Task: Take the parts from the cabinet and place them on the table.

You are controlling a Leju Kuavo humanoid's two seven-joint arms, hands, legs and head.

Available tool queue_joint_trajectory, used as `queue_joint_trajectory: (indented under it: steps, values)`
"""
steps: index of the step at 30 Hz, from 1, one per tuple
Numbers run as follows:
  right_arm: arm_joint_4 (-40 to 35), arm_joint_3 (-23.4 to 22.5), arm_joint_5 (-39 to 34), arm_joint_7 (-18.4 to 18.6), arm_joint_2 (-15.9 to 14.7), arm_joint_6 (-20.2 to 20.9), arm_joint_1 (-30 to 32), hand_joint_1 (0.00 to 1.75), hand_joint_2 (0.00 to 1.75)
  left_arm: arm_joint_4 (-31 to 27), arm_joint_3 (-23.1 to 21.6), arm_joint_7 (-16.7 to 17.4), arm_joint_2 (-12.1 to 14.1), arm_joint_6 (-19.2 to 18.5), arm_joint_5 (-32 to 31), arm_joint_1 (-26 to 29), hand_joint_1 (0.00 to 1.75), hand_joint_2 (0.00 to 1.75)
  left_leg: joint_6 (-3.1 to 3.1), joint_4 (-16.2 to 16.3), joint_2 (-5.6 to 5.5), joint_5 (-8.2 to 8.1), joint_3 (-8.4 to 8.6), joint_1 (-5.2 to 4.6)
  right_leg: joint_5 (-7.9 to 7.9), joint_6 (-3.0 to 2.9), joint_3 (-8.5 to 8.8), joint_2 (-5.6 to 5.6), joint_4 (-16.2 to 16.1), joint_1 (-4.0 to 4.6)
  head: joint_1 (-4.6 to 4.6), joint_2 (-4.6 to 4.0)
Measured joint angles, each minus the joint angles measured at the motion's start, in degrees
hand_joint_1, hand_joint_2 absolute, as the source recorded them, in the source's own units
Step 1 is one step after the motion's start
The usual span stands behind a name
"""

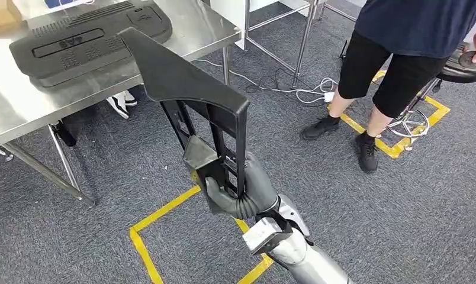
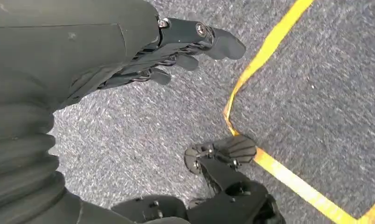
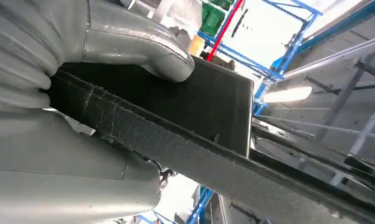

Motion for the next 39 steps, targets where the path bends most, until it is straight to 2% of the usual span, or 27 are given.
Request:
queue_joint_trajectory:
  steps: [7, 9, 18, 24, 27, 28, 29, 30, 32, 33, 34, 35, 36, 38, 39]
  values:
    - [0.0, 0.0, 0.1, 0.1, 0.0, 0.0, 0.0, 1.75, 1.75, 0.0, 0.2, 0.0, 0.0, 0.4, -0.3, 0.0, 0.0, 1.75, -0.72, -0.5, 0.15, 0.3, 0.16, 0.07, 0.04, -0.27, -0.11, 0.04, 0.1, 0.13, -0.02, 0.0]
    - [0.0, 0.0, 0.2, 0.3, 0.0, 0.0, 0.0, 1.75, 1.75, 0.0, 0.2, 0.1, 0.0, 0.3, -0.4, 0.0, 0.0, 1.75, -1.25, -0.5, 0.16, 0.29, 0.15, 0.08, 0.03, -0.28, -0.13, 0.04, 0.1, 0.13, -0.02, 0.0]
    - [0.1, 0.0, 1.2, 0.8, 0.0, 0.0, -0.1, 1.75, 1.75, 0.0, 0.2, 1.0, 0.0, -1.0, -0.8, -0.1, 0.0, 1.75, -1.27, -0.5, 0.15, 0.28, 0.01, -0.15, 0.04, -0.26, -0.2, 0.03, 0.1, -0.17, 0.0, 0.0]
    - [0.2, 0.1, 1.4, 0.9, 0.0, 0.1, -0.1, 1.75, 1.75, 0.0, 0.2, 1.6, 0.0, -1.3, -1.1, -0.1, 0.0, 1.75, -0.73, -0.1, 0.14, 0.03, -0.23, -0.61, 0.09, -0.06, -0.18, 0.02, -0.1, -0.61, 0.0, 0.0]
    - [0.2, 0.2, 1.4, 1.0, 0.0, 0.1, -0.1, 1.75, 1.75, 0.0, 0.2, 1.8, 0.0, -1.4, -1.2, -0.1, 0.0, 1.75, -0.13, 0.0, 0.16, -0.24, -0.26, -0.86, 0.08, 0.59, -0.03, 0.03, -0.6, -0.83, 0.0, 0.0]
    - [0.2, 0.3, 1.4, 1.0, 0.2, 0.1, -0.1, 1.75, 1.75, 0.0, 0.2, 1.8, -0.1, -1.4, -1.2, -0.1, 0.0, 1.75, 0.27, -0.9, 0.2, 0.02, 0.22, -0.56, 0.03, 0.84, 0.23, 0.04, -0.9, -0.38, -0.02, 0.02]
    - [0.2, 0.3, 1.5, 1.0, 0.2, 0.1, 0.0, 1.75, 1.75, 0.0, 0.2, 1.8, -0.3, -1.4, -1.2, -0.1, 0.0, 1.75, 0.46, -1.7, 0.32, 0.41, 0.99, 0.15, -0.26, 0.89, -0.04, -0.02, -0.1, -0.49, -0.02, 0.0]
    - [0.2, 0.4, 1.5, 1.0, 0.1, 0.1, -0.2, 1.75, 1.75, 0.0, 0.2, 1.9, -0.3, -1.4, -1.2, -0.1, 0.0, 1.75, 0.7, -2.1, 0.37, 0.45, 1.34, 0.31, -1.51, 0.7, -1.04, -0.06, 2.0, -0.2, 0.09, 0.0]
    - [0.3, 0.4, 1.5, 1.0, 0.0, 0.1, -0.3, 1.75, 1.75, 0.0, 0.2, 1.9, -0.3, -1.5, -1.2, -0.2, 0.0, 1.75, 0.8, -2.1, 0.44, 0.46, 1.31, 0.38, -4.95, 0.26, -5.19, -0.08, 9.9, -0.39, 0.24, 0.0]
    - [0.4, 0.4, 1.5, 1.1, -0.1, 0.1, -0.3, 1.75, 1.75, 0.0, 0.2, 1.9, -0.3, -1.5, -1.2, -0.1, 0.0, 1.75, 0.76, -2.0, 0.43, 0.43, 1.19, 0.38, -6.35, 0.28, -7.54, -0.1, 14.1, -0.51, 0.24, 0.0]
    - [0.5, 0.5, 1.5, 1.1, -0.2, 0.2, -0.3, 1.75, 1.75, 0.0, 0.2, 1.9, -0.3, -1.5, -1.2, -0.1, 0.0, 1.75, 0.72, -2.0, 0.42, 0.41, 1.12, 0.38, -6.52, 0.61, -8.71, -0.11, 16.0, -0.59, 0.24, 0.0]
    - [0.7, 0.5, 1.5, 1.1, -0.2, 0.2, -0.3, 1.75, 1.75, 0.0, 0.2, 1.9, -0.3, -1.5, -1.2, -0.1, 0.0, 1.75, 0.66, -2.0, 0.39, 0.4, 1.12, 0.41, -5.71, 1.1, -8.37, -0.12, 14.9, -0.68, 0.24, 0.0]
    - [0.7, 0.5, 1.5, 1.1, -0.3, 0.2, -0.3, 1.75, 1.75, 0.0, 0.2, 2.0, -0.4, -1.5, -1.2, -0.1, 0.0, 1.75, 0.49, -2.0, 0.25, 0.36, 1.14, 0.48, -4.01, 1.78, -6.65, -0.14, 11.4, -0.83, 0.26, 0.02]
    - [0.7, 0.6, 1.5, 1.1, -0.3, 0.2, -0.3, 1.75, 1.75, 0.0, 0.2, 2.0, -0.5, -1.6, -1.2, -0.1, 0.0, 1.75, -0.16, -1.8, -0.01, 0.31, 1.16, 0.61, -0.35, 2.89, -1.13, -0.1, 0.9, -1.14, 0.29, 0.0]
    - [0.7, 0.6, 1.5, 1.1, -0.3, 0.2, -0.4, 1.75, 1.75, 0.0, 0.2, 2.0, -0.4, -1.6, -1.2, -0.1, 0.0, 1.75, -0.71, -1.7, -0.11, 0.22, 1.11, 0.2, -0.03, 2.41, -0.47, 0.14, -0.7, -0.97, 0.24, 0.0]
